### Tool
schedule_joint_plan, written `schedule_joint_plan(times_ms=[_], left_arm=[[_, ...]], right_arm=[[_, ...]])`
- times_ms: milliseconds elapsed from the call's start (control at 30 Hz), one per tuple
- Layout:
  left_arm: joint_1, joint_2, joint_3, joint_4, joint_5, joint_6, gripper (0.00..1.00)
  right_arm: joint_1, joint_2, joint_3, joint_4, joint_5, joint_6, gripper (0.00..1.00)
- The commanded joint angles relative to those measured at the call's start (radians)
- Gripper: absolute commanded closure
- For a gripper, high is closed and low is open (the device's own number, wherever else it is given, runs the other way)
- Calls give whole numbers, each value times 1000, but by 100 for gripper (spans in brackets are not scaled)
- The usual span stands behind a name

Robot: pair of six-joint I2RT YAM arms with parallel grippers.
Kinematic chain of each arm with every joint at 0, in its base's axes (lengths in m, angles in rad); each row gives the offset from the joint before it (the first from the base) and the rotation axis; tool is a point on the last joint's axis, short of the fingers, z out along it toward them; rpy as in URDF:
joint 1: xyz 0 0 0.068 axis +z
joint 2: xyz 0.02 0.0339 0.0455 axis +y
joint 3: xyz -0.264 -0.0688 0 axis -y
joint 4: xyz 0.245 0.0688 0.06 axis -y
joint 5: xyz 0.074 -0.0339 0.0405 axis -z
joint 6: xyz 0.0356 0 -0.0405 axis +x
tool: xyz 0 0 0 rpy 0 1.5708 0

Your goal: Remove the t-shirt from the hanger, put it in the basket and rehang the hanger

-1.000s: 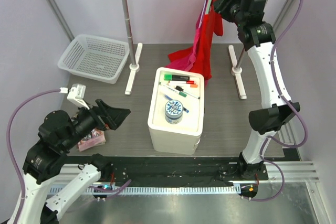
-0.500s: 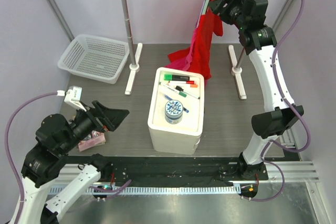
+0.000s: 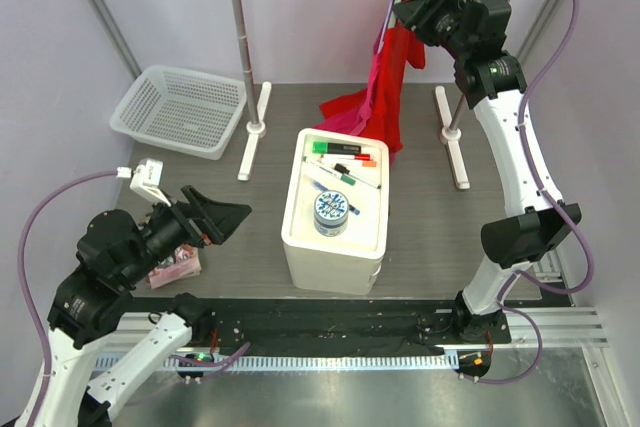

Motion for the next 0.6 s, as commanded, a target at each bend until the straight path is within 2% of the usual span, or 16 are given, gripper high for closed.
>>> schedule_joint_plan(times_ms=[0, 533, 567], left_arm=[[5, -5, -2, 41, 17, -11, 0], [5, -9, 8, 18, 29, -35, 0], [5, -12, 8, 17, 28, -35, 0]], right_arm=[[4, -39, -1, 65, -33, 20, 55], [3, -14, -44, 156, -104, 118, 67], [3, -15, -46, 162, -109, 121, 71]])
